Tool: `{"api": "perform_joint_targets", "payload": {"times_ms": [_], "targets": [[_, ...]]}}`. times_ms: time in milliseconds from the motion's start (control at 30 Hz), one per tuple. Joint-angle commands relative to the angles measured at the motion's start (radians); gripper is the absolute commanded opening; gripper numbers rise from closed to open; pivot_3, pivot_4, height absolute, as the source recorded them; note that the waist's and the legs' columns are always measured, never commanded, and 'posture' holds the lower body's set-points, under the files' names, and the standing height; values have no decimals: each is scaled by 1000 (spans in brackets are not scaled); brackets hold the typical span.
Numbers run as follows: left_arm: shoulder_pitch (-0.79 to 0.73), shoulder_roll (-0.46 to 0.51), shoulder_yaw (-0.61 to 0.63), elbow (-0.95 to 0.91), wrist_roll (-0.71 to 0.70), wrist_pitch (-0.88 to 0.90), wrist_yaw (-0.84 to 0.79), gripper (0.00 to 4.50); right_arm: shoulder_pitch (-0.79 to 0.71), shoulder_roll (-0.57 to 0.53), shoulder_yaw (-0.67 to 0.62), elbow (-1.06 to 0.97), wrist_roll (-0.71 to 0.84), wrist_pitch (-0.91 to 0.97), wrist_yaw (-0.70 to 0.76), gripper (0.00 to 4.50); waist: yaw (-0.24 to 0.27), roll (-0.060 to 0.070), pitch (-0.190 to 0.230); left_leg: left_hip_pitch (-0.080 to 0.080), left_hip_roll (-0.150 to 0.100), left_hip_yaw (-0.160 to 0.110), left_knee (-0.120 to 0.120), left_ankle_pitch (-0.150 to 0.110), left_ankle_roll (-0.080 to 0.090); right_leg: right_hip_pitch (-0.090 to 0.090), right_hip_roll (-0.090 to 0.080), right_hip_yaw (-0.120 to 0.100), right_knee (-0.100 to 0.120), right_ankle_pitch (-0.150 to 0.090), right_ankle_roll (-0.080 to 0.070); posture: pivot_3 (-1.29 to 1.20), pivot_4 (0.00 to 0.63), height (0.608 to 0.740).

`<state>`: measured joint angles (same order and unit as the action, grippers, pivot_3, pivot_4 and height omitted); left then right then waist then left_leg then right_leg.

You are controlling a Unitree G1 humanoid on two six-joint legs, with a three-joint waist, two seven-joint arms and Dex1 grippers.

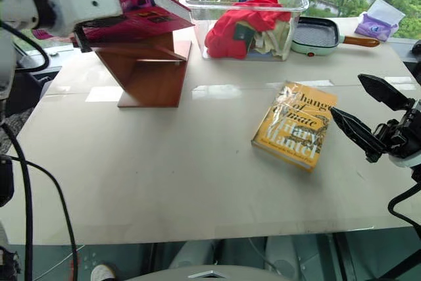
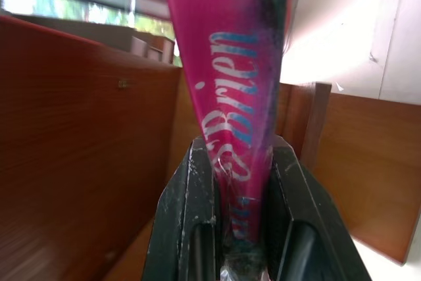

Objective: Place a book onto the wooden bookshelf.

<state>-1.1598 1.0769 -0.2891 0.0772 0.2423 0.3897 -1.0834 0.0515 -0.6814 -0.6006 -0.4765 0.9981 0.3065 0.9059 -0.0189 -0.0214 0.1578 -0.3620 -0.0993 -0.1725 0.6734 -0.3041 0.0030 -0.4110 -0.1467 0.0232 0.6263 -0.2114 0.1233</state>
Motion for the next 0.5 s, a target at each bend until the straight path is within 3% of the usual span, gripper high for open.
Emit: {"api": "perform_joint_targets", "payload": {"times_ms": [33,67,233,367,433,500], "targets": [[-37,-87,-50,139,112,-31,97,243,18,7,-29,-45,2,-24,2,4500,-2,1,-1,0,0,0,0,0,0,0,0,0,0,0,0,0,150,725],[-41,-109,-64,177,125,-63,105,243,25,8,-32,-48,1,-27,0,4500,-1,1,-1,1,0,0,-1,0,0,0,0,0,0,0,0,0,150,725],[-73,-148,-44,372,122,-257,131,2417,53,9,-44,-67,-1,-27,-7,4500,-2,3,-2,2,0,0,0,0,0,0,0,1,1,0,0,0,150,725],[-82,-130,64,405,-20,-409,47,4343,76,-6,-66,-77,8,-18,-12,4500,1,3,-2,0,0,0,0,0,0,0,0,1,1,0,0,0,150,725],[-57,-121,183,323,-193,-319,-58,4441,94,-15,-85,-81,6,-15,-15,4500,1,3,-1,-1,0,0,0,0,0,-1,0,0,0,0,0,0,150,725],[-36,-103,307,162,-419,-32,-171,4441,113,-23,-105,-87,-3,-10,-26,4500,-1,2,-1,-3,0,0,0,0,0,-2,0,0,-1,0,0,0,150,725]]}}
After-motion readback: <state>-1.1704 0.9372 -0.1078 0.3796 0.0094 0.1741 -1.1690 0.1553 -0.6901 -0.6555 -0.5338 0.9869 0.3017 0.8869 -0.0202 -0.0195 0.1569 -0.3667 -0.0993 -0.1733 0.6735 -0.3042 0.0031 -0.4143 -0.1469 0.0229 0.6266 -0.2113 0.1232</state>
